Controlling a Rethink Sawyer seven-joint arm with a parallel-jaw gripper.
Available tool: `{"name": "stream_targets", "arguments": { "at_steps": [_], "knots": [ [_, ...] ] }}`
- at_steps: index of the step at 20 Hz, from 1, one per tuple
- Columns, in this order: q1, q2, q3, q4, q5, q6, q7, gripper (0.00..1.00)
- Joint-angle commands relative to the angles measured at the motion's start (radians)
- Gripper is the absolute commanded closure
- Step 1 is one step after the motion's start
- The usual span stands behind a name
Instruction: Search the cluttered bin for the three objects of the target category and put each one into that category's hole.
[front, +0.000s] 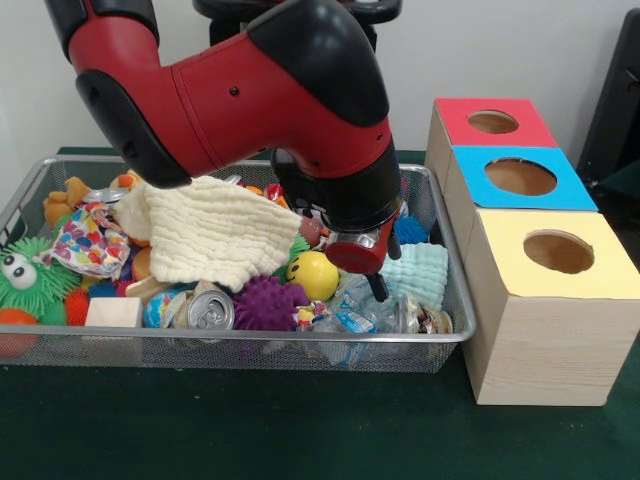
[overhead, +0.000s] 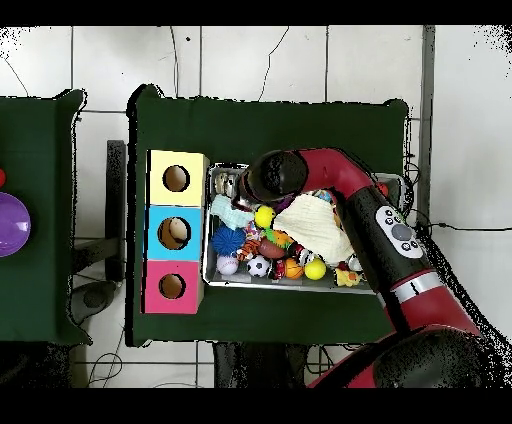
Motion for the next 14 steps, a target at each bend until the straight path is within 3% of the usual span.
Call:
{"name": "stream_targets", "arguments": {
  "at_steps": [1,14],
  "knots": [
    [0.009,0.023,0.004,-0.08,-0.086,0.022,-0.399,0.0],
    [0.017,0.017,-0.021,-0.102,-0.087,0.032,-0.462,0.0]
  ]
}}
